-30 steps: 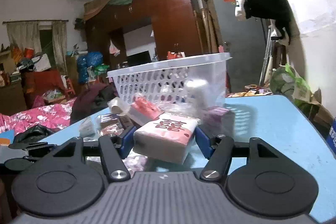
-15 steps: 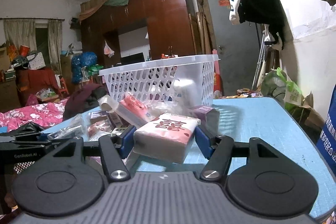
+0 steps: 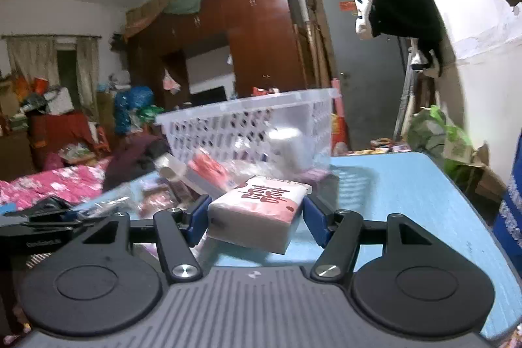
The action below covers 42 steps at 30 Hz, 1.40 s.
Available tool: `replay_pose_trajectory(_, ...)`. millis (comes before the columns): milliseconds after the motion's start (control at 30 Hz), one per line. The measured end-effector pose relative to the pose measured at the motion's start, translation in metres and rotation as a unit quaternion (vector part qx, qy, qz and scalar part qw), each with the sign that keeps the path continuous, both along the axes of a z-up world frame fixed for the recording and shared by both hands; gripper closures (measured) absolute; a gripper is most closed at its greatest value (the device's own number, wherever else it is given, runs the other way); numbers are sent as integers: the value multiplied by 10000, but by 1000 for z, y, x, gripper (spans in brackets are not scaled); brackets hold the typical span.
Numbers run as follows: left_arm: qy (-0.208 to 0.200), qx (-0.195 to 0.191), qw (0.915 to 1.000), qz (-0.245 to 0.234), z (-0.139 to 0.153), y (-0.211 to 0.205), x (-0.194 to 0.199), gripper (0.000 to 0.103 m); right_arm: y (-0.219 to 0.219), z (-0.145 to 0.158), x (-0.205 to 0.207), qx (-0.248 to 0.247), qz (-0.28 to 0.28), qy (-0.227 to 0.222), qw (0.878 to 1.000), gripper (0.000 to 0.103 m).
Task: Organize objects
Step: 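Grasp the white tissue pack with right tool while left tool grasps QR-code box, drop both in basket, then grasp the purple tissue pack with right tool while left tool grasps blue-white box, drop both in basket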
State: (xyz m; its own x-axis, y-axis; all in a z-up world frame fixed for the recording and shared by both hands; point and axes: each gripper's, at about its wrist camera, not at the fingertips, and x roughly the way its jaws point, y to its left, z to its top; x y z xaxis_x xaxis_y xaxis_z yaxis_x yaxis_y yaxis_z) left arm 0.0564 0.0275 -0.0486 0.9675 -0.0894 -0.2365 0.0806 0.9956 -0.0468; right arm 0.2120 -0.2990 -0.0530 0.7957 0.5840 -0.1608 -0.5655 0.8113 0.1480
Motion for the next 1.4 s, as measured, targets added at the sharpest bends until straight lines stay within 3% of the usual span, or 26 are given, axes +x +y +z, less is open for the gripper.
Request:
replay_pose_trajectory(167, -479, -53, 9987, -134, 47, 8, 15, 55, 13, 39, 4, -184, 72, -504, 9985, 39)
replay_pose_trajectory(300, -768, 29, 9967, -263, 107, 10, 59, 55, 30, 87, 34, -73, 279, -805, 9963, 38)
replay_pose_trajectory(400, -646, 108, 9974, -308, 142, 7, 108, 55, 55, 115, 69, -295, 335, -855, 9953, 38)
replay_pose_trajectory(467, -231, 80, 9993, -275, 152, 5, 148, 55, 71, 122, 94, -466, 368, -760, 9953, 38)
replay_pose_trajectory(500, -50, 17, 9997, -237, 151, 6, 165, 54, 79, 123, 107, -591, 373, -652, 9954, 36)
replay_pose_trajectory(533, 171, 17, 9995, -276, 148, 6, 182, 46, 85, 121, 115, -699, 378, -568, 9952, 35)
replay_pose_trajectory(567, 365, -49, 9987, -339, 143, 7, 194, 30, 89, 119, 122, -758, 369, -527, 9950, 30)
replay_pose_trajectory(633, 494, -300, 9973, -450, 133, 13, 200, 17, 89, 114, 125, -752, 255, -519, 9955, 14)
replay_pose_trajectory(700, 311, -287, 9981, -450, 128, 15, 184, 16, 78, 109, 116, -612, 309, -479, 9965, 8)
replay_pose_trajectory(800, -98, -129, 9989, -446, 119, 17, 139, 0, 45, 96, 82, -262, 284, -451, 9982, 0)
replay_pose_trajectory(933, -37, -308, 9987, -398, 86, 21, 83, 0, 17, 53, 40, -247, 214, -136, 9994, 0)
replay_pose_trajectory(1067, 3, -163, 9988, -471, 44, 5, 36, 0, 5, 4, 2, 88, 359, 390, 9986, 0)
replay_pose_trajectory(1133, 4, -69, 9985, -549, 29, 0, 22, 1, 8, -5, -6, 172, 556, 520, 9969, 0)
replay_pose_trajectory(1233, 43, 76, 9987, -504, 17, -3, 15, 2, 28, -8, -8, -203, 767, 371, 9962, 0)
replay_pose_trajectory(1267, 54, 101, 9987, -494, 13, -3, 13, 3, 35, -8, -6, -329, 757, 337, 9960, 2)
replay_pose_trajectory(1400, 199, 103, 9975, -663, 3, -9, 11, 3, 52, -18, 10, -537, 981, 650, 9916, 36)
